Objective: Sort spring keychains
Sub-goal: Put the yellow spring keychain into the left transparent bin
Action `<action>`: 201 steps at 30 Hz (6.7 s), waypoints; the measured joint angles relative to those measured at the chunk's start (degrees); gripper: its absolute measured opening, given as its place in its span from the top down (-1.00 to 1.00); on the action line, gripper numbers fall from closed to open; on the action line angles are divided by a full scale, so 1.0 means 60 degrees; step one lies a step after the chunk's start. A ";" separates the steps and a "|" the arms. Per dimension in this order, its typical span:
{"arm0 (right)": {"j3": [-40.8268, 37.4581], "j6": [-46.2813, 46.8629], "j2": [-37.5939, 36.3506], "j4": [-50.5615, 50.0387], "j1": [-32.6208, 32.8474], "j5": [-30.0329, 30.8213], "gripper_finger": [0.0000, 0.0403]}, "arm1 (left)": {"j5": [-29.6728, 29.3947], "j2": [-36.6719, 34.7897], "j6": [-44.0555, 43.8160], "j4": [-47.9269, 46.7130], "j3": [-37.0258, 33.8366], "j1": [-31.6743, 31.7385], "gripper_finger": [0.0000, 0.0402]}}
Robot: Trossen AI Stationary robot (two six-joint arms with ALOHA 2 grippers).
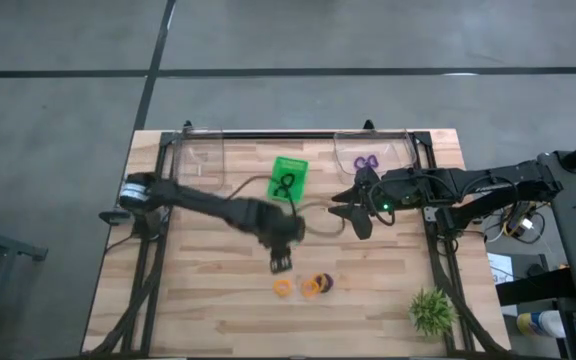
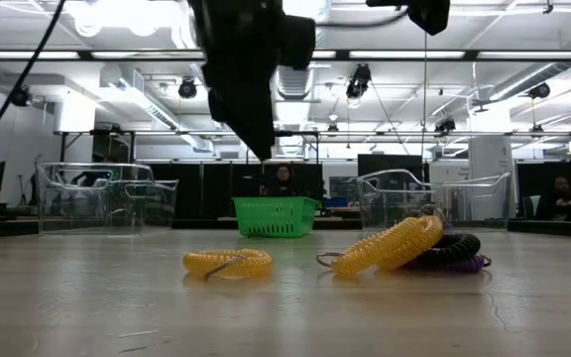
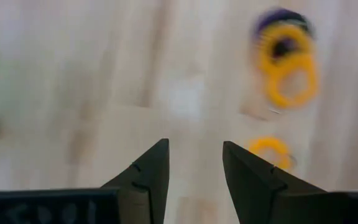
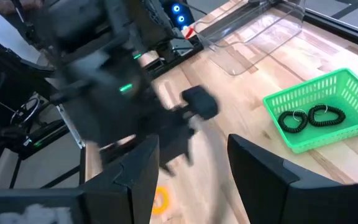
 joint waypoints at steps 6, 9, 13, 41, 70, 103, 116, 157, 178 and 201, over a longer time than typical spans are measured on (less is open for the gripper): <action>0.0000 0.0004 0.0000 0.0004 0.0000 0.0002 0.08 | -0.0585 0.0011 -0.0163 0.0372 -0.0032 -0.1011 0.29; 0.0000 -0.0069 0.0000 0.0004 0.0000 0.0002 0.08 | -0.0606 0.0012 -0.0301 0.0860 -0.0191 -0.1218 0.29; 0.0004 -0.0221 -0.0004 0.0011 0.0000 0.0005 0.08 | -0.0539 0.0025 -0.0527 0.1158 -0.0498 -0.1364 0.29; 0.0036 -0.0324 -0.0011 -0.0007 -0.0004 0.0023 0.08 | -0.0085 0.0556 -0.0580 0.3386 -0.2251 -0.1954 0.29; 0.0033 -0.0382 -0.0011 -0.0015 -0.0007 0.0024 0.08 | -0.0211 0.0586 -0.0255 0.2189 -0.2291 -0.1410 0.99; 0.0022 -0.0397 -0.0011 -0.0047 -0.0011 0.0031 0.08 | -0.4838 -0.6191 0.0820 -0.3670 -0.2258 0.3009 1.00; 0.0022 -0.0396 -0.0011 -0.0047 -0.0011 0.0028 0.08 | -0.4600 -0.6276 0.1577 -0.3365 -0.2753 0.7845 1.00; 0.0022 -0.0390 -0.0011 -0.0051 -0.0007 0.0027 0.08 | -0.2718 -0.4663 0.1042 -0.2436 -0.4685 0.9363 0.25; 0.0022 -0.0373 -0.0011 0.0032 -0.0033 0.0537 0.08 | -0.1468 -0.6612 0.0102 -0.1264 -0.3303 0.4320 0.20; 0.0022 0.0351 0.0306 0.0136 0.0401 -0.0085 0.08 | -0.1417 -0.5021 -0.1827 0.1326 -0.2914 0.0422 0.20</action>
